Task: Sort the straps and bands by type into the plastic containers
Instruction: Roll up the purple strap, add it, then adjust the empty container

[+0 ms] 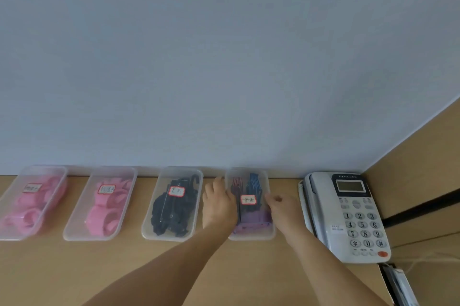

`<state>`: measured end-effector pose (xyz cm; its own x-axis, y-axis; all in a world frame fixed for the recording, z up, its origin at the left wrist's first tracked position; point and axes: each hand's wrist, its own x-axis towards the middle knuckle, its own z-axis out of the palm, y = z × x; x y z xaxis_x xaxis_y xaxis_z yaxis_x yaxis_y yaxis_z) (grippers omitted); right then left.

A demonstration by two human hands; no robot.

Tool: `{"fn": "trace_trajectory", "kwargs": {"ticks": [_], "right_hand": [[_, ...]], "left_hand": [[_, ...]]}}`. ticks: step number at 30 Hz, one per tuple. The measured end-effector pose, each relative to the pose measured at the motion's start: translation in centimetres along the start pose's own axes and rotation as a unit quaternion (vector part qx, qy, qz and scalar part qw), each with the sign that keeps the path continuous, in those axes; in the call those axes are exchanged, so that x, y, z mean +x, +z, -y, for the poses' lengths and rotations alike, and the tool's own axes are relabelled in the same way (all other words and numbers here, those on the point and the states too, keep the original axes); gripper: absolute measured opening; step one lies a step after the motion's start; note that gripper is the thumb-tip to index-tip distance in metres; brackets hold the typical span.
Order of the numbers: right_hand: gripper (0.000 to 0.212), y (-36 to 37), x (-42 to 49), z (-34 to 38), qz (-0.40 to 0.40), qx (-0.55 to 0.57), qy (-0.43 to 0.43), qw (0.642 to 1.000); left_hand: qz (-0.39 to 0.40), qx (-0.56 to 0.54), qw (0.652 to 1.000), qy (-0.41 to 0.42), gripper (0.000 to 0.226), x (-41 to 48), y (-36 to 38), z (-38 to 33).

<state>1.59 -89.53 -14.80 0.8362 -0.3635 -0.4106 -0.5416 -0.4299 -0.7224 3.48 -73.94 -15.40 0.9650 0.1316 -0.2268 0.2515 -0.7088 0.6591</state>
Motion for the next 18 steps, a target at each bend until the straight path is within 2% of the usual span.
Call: {"fn": "trace_trajectory", "kwargs": {"ticks": [2, 3, 4, 7, 9, 13, 16, 18], "right_hand": [[0.027, 0.3, 0.0, -0.1, -0.011, -0.022, -0.023, 0.999], [0.022, 0.4, -0.2, -0.2, -0.030, -0.054, -0.045, 0.997], [0.027, 0.4, -0.3, -0.2, -0.068, -0.106, -0.081, 0.989], [0.042, 1.1, -0.6, -0.9, -0.108, -0.255, -0.249, 0.928], [0.048, 1.4, -0.5, -1.1, -0.100, -0.311, -0.269, 0.906], [0.052, 1.6, -0.4, -1.2, -0.074, -0.350, -0.248, 0.900], [0.052, 1.5, -0.5, -1.0, -0.065, -0.358, -0.245, 0.899], [0.054, 1.4, -0.8, -0.9, -0.077, -0.366, -0.244, 0.895]], "left_hand": [[-0.013, 0.125, 0.987, 0.097, 0.054, -0.6, 0.4, 0.0], [-0.002, 0.174, 0.974, 0.142, 0.060, -0.9, 0.5, 0.1], [0.015, 0.209, 0.963, 0.169, 0.068, -1.0, 0.5, 0.2], [0.067, 0.276, 0.941, 0.184, 0.087, -0.4, 0.4, 0.2], [0.073, 0.294, 0.934, 0.191, 0.089, -0.1, 0.2, -0.1], [0.094, 0.302, 0.931, 0.183, 0.085, -0.3, -0.1, -0.2], [0.107, 0.307, 0.928, 0.180, 0.064, -0.3, -0.5, -0.3], [0.103, 0.299, 0.929, 0.194, 0.060, -0.2, -1.5, 0.0]]}}
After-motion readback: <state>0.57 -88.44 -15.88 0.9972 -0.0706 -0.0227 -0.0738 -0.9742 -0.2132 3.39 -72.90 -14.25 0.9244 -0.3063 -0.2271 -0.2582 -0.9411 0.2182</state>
